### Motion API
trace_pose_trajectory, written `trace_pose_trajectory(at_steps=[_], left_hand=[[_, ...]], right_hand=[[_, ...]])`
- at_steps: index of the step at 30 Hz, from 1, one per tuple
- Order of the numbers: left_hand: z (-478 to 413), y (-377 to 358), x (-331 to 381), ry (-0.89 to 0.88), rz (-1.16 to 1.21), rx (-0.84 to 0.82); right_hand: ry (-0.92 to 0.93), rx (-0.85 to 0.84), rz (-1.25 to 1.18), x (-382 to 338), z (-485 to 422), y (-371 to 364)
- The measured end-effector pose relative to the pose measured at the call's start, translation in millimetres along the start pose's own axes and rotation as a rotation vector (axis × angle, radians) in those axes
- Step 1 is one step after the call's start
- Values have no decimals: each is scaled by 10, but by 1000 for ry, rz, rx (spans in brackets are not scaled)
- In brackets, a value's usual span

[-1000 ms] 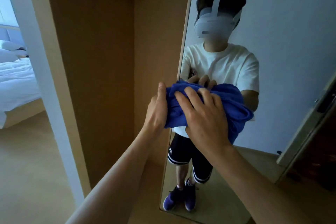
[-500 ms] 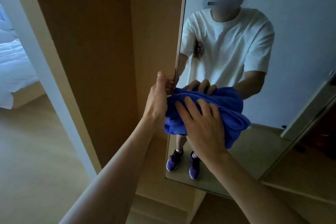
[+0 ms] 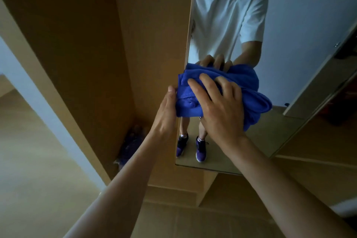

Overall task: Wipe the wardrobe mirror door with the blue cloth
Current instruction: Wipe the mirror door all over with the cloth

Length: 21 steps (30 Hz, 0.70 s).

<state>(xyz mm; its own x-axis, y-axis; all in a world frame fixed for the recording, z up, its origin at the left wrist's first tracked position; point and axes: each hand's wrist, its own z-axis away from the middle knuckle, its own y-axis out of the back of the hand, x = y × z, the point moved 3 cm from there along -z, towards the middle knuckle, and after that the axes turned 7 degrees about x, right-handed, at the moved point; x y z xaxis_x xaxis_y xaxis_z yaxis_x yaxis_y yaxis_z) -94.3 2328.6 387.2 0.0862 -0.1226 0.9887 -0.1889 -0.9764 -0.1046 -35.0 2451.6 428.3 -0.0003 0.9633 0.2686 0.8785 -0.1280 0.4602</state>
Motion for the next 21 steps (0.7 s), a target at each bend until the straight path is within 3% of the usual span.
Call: trace_pose_trajectory(at_steps=[6, 21], left_hand=[[42, 55, -230, 31, 31, -20], [68, 99, -541, -47, -111, 0]], right_hand=[[-10, 37, 12, -69, 213, -115], [50, -194, -3, -423, 1253, -685]])
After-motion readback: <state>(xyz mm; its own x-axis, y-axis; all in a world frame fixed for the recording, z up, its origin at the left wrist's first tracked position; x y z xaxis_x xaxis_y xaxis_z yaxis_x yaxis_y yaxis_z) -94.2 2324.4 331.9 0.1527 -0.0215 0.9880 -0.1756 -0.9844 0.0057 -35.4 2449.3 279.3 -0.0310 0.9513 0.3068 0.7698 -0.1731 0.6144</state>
